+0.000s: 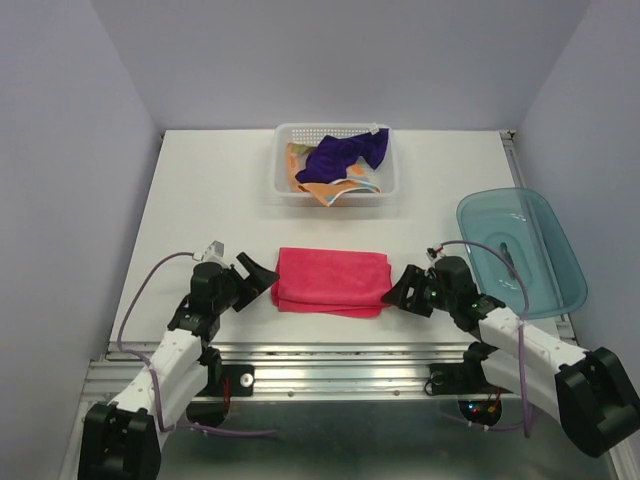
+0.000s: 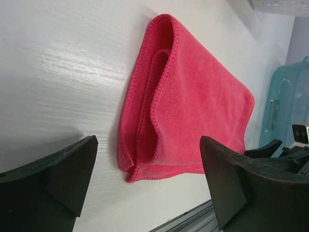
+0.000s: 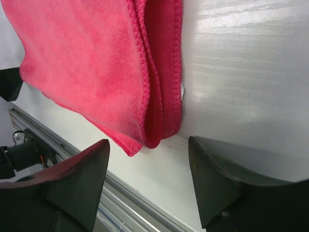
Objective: Fold and stack the towels
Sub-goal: Neatly place the folded towel into the bin
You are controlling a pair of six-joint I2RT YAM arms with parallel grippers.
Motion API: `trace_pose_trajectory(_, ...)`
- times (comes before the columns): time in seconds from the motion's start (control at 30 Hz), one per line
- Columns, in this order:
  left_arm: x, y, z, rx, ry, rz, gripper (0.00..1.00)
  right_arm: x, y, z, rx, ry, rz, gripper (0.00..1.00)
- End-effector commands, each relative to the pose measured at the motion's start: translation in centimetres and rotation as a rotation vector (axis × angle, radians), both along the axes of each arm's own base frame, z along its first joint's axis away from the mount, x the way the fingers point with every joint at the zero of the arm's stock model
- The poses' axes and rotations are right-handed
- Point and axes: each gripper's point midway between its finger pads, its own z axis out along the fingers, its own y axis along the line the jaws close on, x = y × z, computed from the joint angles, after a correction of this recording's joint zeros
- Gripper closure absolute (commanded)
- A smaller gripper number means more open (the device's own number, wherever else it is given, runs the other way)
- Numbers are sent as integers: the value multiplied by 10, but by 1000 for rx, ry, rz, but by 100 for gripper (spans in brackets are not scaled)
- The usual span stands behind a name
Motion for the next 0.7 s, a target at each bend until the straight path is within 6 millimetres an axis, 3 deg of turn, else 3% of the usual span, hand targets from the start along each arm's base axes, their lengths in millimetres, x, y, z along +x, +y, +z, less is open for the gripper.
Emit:
trace_pose_trajectory(0.0, 14, 11, 24, 49, -67, 52, 1, 4, -2, 17, -45, -52, 22, 24)
trace_pose_trajectory(0.1, 22, 11, 28, 64, -76, 50, 1, 25, -9, 36, -87, -125, -31, 19)
trace_pose_trajectory(0.23, 38, 6, 27, 104, -83, 9, 1, 42, -4, 41, -114, -133, -26, 19)
trace_pose_trajectory(0.43, 52, -8, 10, 136, -39, -78, 2, 62, 5, 25, -172, -86, -14, 20)
trace_pose_trajectory(0.67, 56, -28, -8, 168, 1, -144, 15, 54, 27, 7, -189, -30, 47, 24)
